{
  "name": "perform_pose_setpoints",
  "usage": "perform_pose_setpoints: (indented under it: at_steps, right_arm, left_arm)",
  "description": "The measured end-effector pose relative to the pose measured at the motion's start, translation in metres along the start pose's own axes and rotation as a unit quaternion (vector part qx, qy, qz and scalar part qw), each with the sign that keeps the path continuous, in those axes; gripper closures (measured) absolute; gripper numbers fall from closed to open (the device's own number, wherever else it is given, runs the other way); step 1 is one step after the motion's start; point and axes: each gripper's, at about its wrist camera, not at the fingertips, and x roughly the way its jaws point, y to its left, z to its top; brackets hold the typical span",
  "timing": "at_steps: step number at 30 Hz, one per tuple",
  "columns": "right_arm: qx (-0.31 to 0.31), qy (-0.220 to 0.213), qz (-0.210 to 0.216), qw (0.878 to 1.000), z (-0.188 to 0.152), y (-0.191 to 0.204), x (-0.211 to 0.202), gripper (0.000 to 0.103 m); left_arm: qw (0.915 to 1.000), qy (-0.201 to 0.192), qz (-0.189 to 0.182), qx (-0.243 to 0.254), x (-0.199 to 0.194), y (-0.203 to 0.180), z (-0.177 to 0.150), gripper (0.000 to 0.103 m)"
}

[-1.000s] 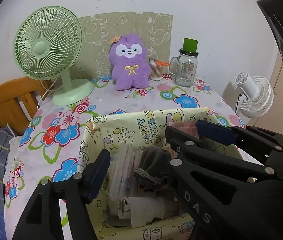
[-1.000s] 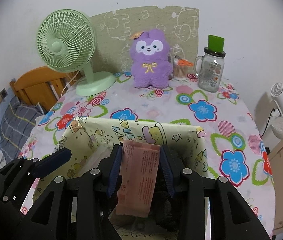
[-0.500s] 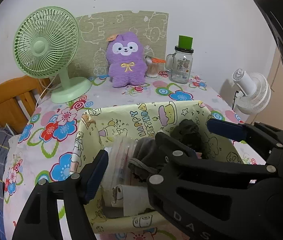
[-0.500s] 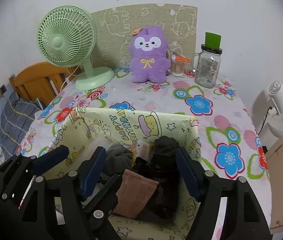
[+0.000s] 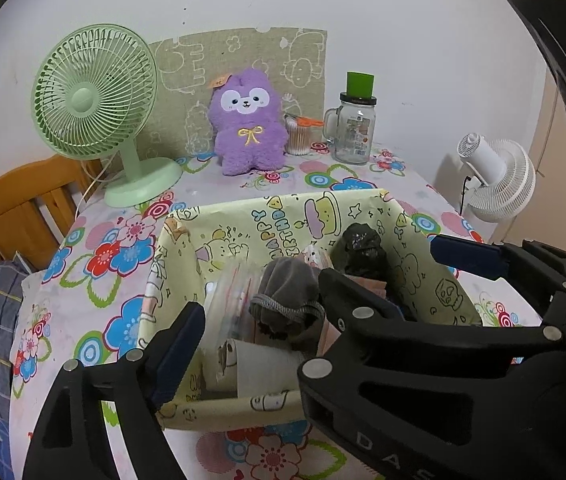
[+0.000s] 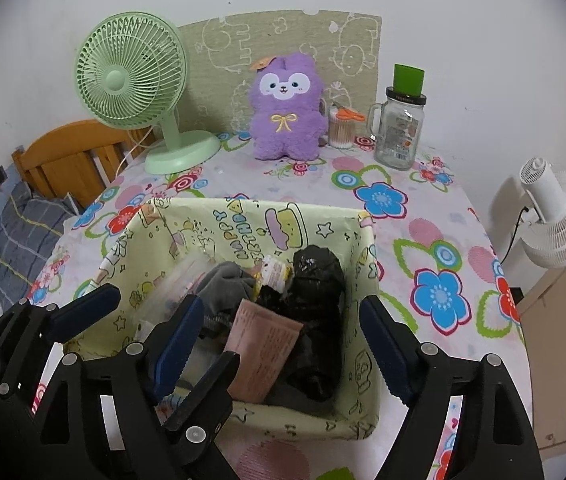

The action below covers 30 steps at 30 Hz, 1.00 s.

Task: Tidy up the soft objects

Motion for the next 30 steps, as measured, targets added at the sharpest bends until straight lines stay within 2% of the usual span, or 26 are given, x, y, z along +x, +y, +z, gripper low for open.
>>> perform_pose_setpoints:
  at_steps: [18,22,30]
  right_arm:
    - [0.010,-0.010,-0.018,1.000,-0.014,-0.004,-0.020,0.020]
    - [0.011,-0.019,-0.023,0.999,-0.018,-0.005,-0.028,0.013]
    - [0.017,-0.027,-0.024,0.999,-0.025,-0.008,-0.040,0.013]
  left_arm:
    - [0.9999,-0.012,0.000,-0.001,-0.015,0.007,-0.012,0.004]
    - [0.9999,-0.015,0.002,-0.008,-0.019,0.011,-0.015,0.002]
    - [0.9995,-0.020,0.010,-0.024,-0.028,0.020,-0.022,0.002]
